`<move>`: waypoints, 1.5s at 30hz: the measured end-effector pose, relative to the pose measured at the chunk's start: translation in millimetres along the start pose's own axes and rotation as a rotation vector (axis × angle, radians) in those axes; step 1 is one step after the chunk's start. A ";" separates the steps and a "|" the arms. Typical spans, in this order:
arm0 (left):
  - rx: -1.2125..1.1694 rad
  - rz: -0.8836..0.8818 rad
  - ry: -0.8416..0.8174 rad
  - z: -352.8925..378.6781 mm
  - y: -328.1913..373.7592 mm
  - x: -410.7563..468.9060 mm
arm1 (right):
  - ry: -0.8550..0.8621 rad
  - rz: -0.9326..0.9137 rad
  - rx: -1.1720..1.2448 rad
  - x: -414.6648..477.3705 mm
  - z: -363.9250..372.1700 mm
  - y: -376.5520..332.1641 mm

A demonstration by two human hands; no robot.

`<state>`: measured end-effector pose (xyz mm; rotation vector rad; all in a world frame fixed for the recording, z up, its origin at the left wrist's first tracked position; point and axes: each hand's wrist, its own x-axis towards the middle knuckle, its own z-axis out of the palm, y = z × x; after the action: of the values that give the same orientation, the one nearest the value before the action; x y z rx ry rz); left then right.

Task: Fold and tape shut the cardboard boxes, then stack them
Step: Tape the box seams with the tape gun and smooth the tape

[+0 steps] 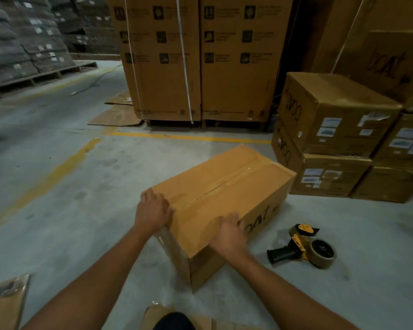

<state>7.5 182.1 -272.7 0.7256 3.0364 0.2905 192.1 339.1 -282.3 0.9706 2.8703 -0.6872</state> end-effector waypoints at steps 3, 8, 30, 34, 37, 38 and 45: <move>-0.201 -0.087 -0.151 6.9 -28.3 39.7 | -0.156 -0.057 0.044 -14.3 8.2 -15.4; -0.376 -0.136 -0.074 16.0 -24.1 55.3 | -0.169 -0.065 0.105 11.9 1.6 -5.8; -0.357 -0.269 0.130 34.4 82.7 -44.9 | 0.031 0.196 0.821 36.3 -77.4 86.3; -0.147 -0.190 0.155 44.2 93.8 -38.8 | 0.097 0.177 1.003 63.6 -70.2 106.1; -0.058 0.091 0.184 52.7 111.1 -28.0 | 0.304 0.453 1.138 74.9 -59.4 127.9; -0.081 0.209 0.165 54.3 120.8 -24.1 | 0.384 0.567 1.113 73.9 -53.5 138.4; 0.092 0.774 -0.112 61.6 205.0 -6.6 | 0.241 1.010 1.006 67.1 17.3 207.0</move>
<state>108.2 369.6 -296.5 1.8223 2.5313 0.0956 257.3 516.4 -391.6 2.3800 1.5401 -1.8827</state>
